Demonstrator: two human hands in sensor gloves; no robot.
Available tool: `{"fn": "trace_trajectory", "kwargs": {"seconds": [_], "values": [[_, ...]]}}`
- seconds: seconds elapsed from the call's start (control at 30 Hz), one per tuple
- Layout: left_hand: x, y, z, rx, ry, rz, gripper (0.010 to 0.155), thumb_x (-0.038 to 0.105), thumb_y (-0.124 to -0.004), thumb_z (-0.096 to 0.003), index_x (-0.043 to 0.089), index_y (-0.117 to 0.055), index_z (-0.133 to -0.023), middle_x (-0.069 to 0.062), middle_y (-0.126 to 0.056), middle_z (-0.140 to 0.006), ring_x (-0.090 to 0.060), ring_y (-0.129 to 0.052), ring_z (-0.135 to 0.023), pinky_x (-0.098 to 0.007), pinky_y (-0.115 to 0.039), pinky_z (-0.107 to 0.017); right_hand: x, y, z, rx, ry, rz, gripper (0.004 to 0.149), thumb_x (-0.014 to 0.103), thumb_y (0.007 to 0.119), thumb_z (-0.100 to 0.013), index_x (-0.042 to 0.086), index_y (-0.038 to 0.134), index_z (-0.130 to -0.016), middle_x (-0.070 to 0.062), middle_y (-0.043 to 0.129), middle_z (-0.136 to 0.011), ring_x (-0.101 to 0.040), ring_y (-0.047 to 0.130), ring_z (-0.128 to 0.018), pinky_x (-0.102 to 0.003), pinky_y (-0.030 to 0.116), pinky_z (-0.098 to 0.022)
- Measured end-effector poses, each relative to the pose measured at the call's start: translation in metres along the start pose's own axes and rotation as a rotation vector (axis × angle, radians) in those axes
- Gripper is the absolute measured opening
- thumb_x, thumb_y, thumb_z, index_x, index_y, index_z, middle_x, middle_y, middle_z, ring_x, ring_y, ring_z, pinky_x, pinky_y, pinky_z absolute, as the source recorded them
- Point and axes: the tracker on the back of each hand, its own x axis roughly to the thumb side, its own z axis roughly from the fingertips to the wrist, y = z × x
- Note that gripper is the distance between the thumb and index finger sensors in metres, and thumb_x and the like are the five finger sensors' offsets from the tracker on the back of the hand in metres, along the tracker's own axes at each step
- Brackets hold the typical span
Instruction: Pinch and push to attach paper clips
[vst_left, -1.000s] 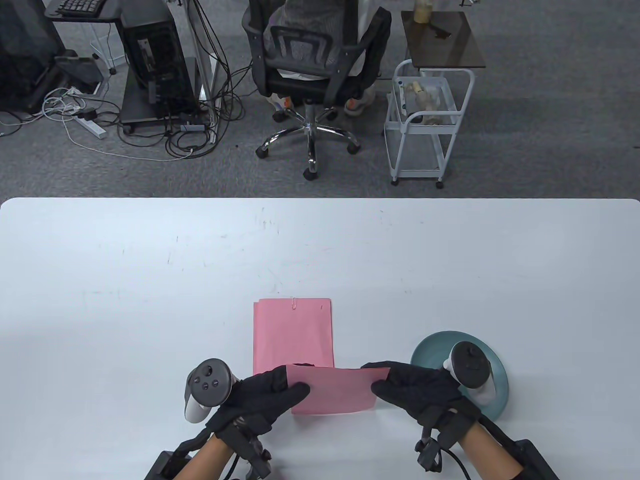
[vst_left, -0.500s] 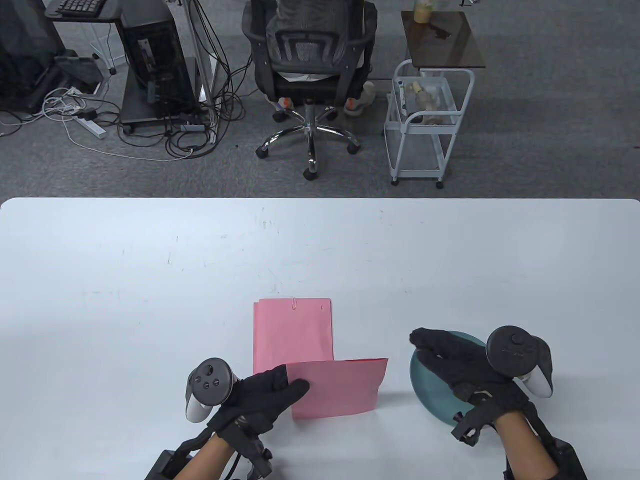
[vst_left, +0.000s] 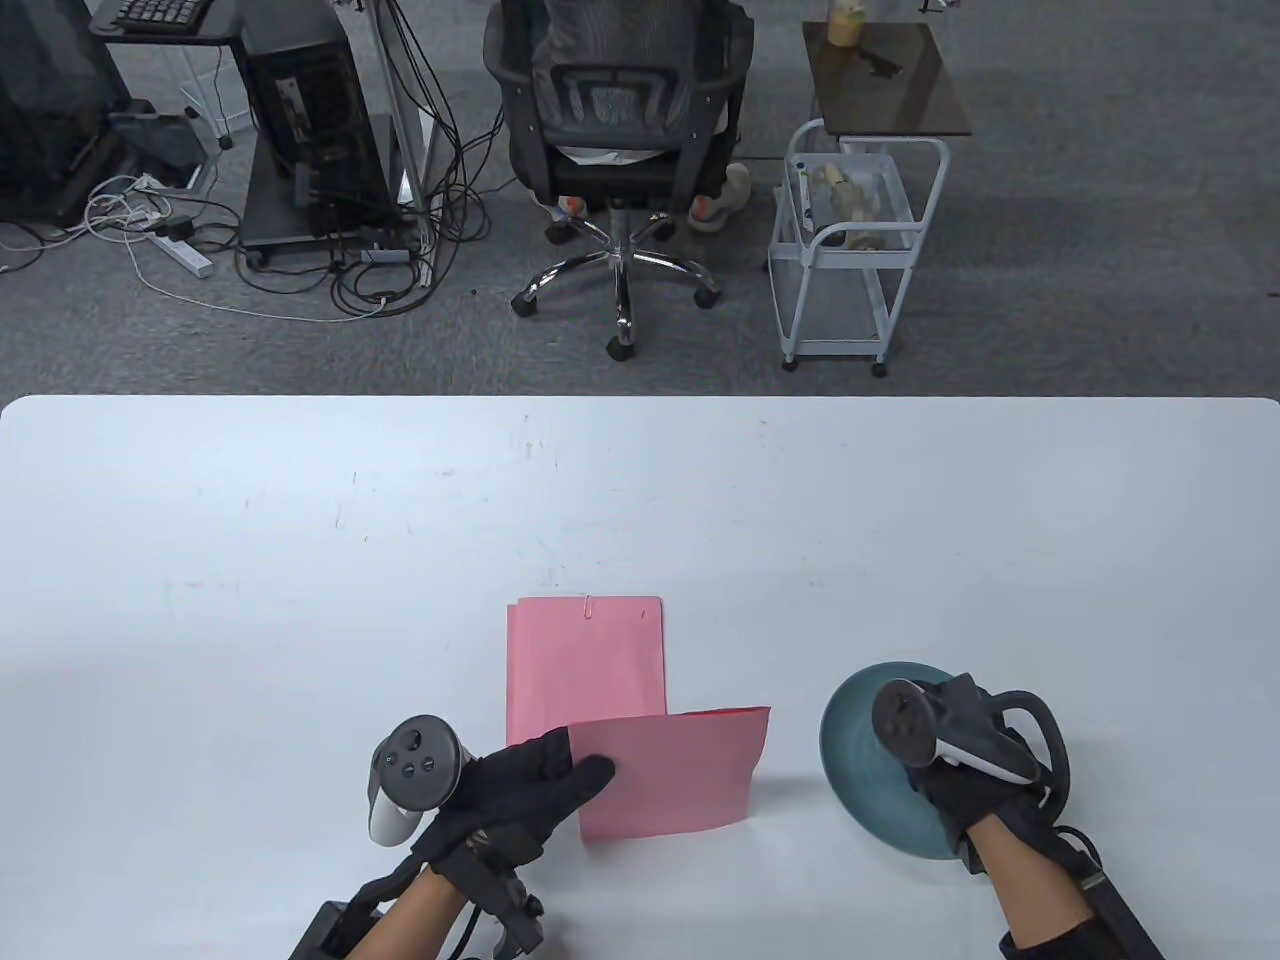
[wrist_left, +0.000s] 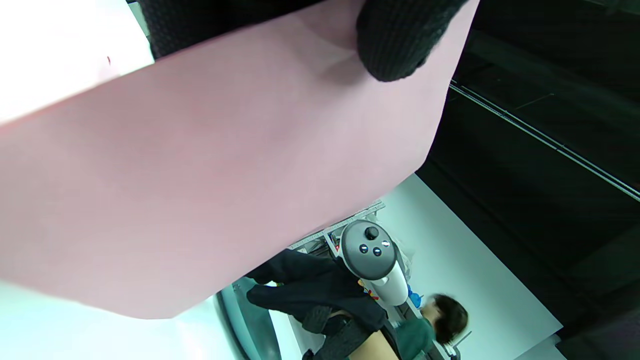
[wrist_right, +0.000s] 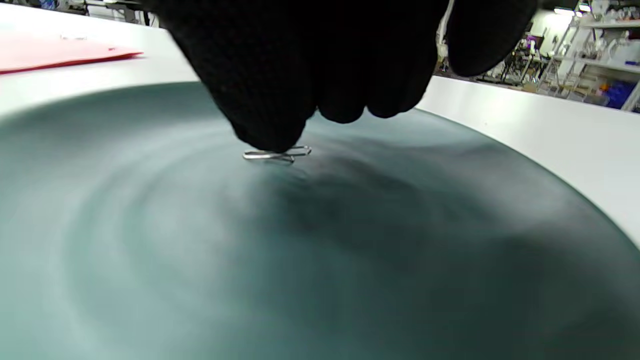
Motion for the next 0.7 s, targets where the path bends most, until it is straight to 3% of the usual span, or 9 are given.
{"fn": "trace_trajectory", "kwargs": {"seconds": [0.3,0.47,0.7], "values": [[0.000,0.000,0.000,-0.004,-0.005,-0.004,0.042,0.037,-0.076,-0.0644,0.023,-0.074,-0.104,-0.003,-0.091,-0.099,-0.028,-0.093,-0.089,-0.049,-0.076,-0.068,0.015,0.009,-0.005,-0.041,-0.021,0.132,0.045,0.026,0.090,-0.053,0.015,0.081,-0.096,-0.012,0.084,-0.097,-0.035,0.083,-0.085,-0.060,0.063,-0.067],[0.000,0.001,0.000,-0.001,-0.005,-0.003,0.042,0.036,-0.076,-0.0644,0.023,-0.074,-0.104,-0.003,-0.091,-0.099,-0.029,-0.093,-0.089,-0.049,-0.076,-0.068,0.019,0.010,-0.006,-0.064,-0.025,0.156,0.038,0.025,0.089,-0.053,0.014,0.085,-0.089,-0.012,0.089,-0.089,-0.034,0.087,-0.078,-0.059,0.064,-0.066],[0.000,0.000,0.000,-0.004,-0.005,-0.002,0.042,0.037,-0.076,-0.0644,0.023,-0.074,-0.104,-0.003,-0.091,-0.099,-0.029,-0.093,-0.089,-0.049,-0.076,-0.068,0.015,0.010,-0.007,-0.028,-0.018,0.121,0.036,0.025,0.087,-0.054,0.015,0.083,-0.089,-0.012,0.087,-0.090,-0.034,0.086,-0.079,-0.059,0.064,-0.066]]}}
